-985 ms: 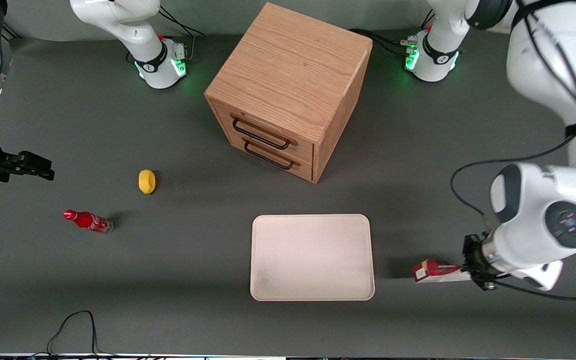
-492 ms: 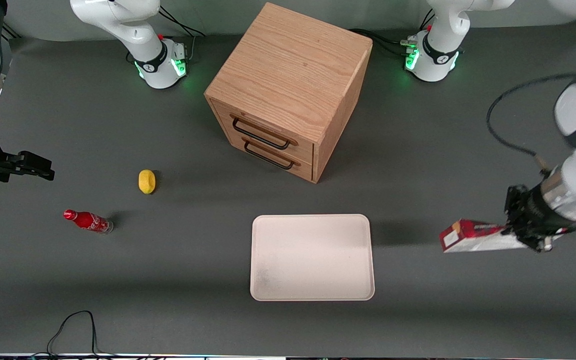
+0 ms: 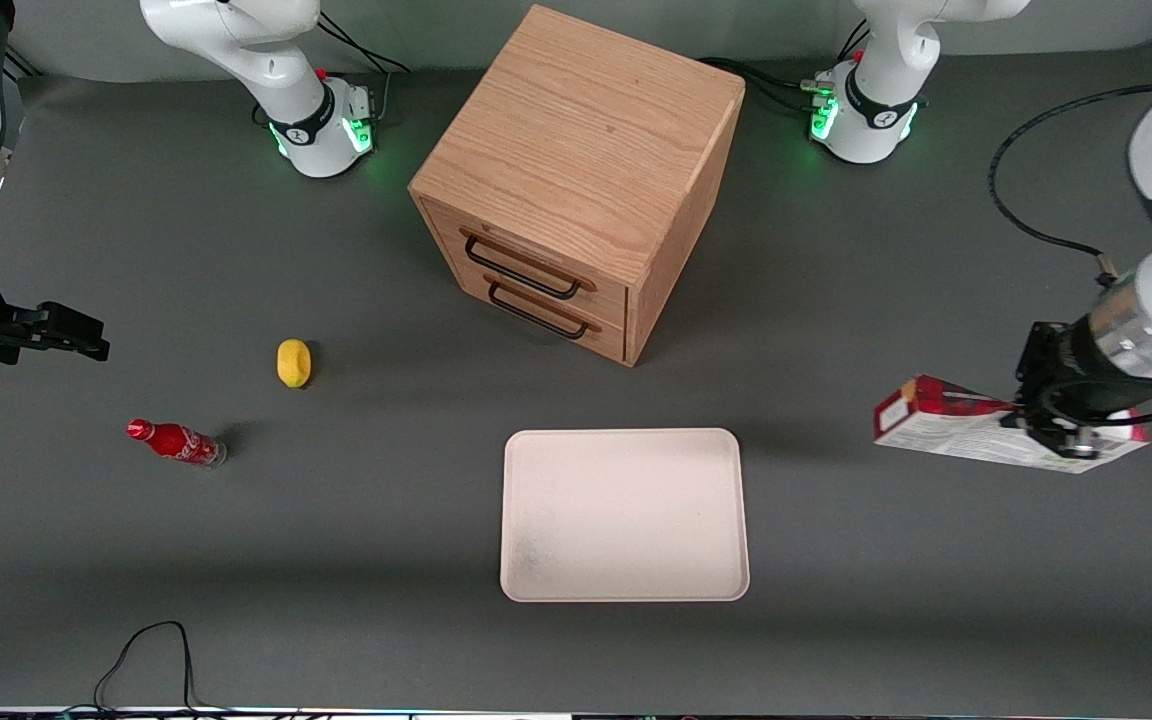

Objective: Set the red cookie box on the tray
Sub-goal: 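Lift the box upright with the left gripper and swing toward the tray, then carry the upright box over the tray's edge and lower it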

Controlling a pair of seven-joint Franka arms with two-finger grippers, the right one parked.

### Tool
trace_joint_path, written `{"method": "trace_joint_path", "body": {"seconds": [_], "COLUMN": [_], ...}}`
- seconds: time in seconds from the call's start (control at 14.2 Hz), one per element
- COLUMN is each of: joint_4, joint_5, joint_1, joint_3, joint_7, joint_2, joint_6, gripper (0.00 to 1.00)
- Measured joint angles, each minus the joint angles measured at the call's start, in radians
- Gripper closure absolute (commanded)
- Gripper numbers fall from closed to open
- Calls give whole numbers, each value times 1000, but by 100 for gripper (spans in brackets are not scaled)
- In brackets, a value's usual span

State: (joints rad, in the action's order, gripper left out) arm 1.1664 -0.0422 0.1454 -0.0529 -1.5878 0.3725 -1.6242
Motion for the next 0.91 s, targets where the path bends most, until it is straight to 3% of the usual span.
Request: {"method": "trace_joint_path", "body": {"seconds": [0.28,0.56,0.91], "joint_4": [1,1,-14], "joint_5": [0,0,0], "joint_1": [120,226,247], "joint_3": [-18,-24,-69], "joint_7": [81,295,516], "joint_2": [33,64,95], "joint_6": [-47,-80,-115], "gripper": [100,100,100]}}
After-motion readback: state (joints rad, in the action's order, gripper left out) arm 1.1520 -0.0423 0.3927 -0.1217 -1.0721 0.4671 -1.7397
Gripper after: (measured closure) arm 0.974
